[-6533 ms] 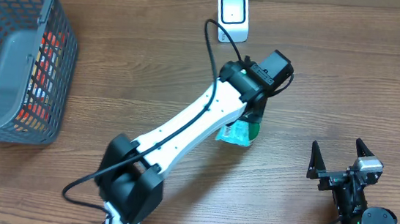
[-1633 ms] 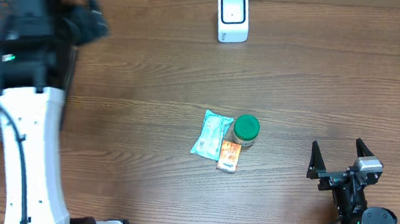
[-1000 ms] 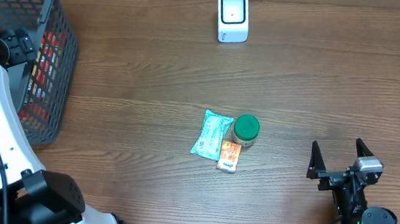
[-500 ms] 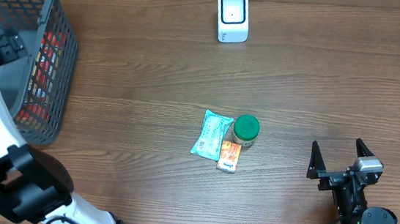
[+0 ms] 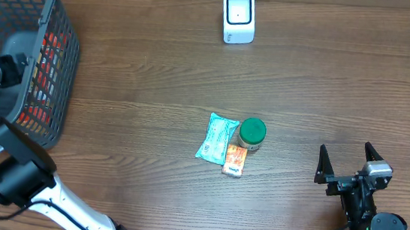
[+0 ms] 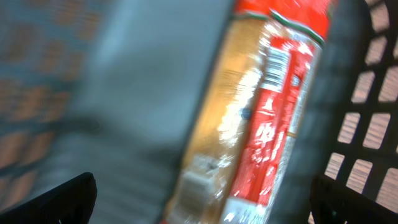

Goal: Scan the item barcode
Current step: 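Grasp the red-and-yellow pasta package in the basket with the left gripper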

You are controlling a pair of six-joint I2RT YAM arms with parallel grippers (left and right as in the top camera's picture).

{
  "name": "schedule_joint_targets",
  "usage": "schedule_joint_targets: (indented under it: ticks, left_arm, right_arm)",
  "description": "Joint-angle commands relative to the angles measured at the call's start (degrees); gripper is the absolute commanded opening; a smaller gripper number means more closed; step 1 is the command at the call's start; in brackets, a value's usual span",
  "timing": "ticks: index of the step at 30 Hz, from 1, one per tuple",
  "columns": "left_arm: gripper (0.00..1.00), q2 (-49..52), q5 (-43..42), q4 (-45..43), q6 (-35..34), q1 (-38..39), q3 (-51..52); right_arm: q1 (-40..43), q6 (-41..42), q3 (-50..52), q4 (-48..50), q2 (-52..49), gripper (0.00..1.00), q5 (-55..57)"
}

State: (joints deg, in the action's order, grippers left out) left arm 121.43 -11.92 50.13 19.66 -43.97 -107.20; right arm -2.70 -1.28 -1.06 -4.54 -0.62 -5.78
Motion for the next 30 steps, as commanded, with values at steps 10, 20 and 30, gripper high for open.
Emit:
schedule_joint_targets:
  ticks: [10, 20, 30]
  left_arm:
    - [1.0, 3.93, -11.67, -3.3, 14.4, 0.17, 0.22]
    - [1.0, 3.96, -11.45, -7.28, 15.12, 0.17, 3.04]
    - [1.0, 3.96, -11.5, -16.79, 15.1, 0.68, 11.98]
  right_arm:
    - [0.2, -0.07, 0.61, 0.2, 0.46, 1.0, -0.31]
    - [0.2, -0.07, 0.61, 0.2, 0.46, 1.0, -0.31]
    - [0.2, -0.07, 0.61, 0.2, 0.46, 1.0, -0.31]
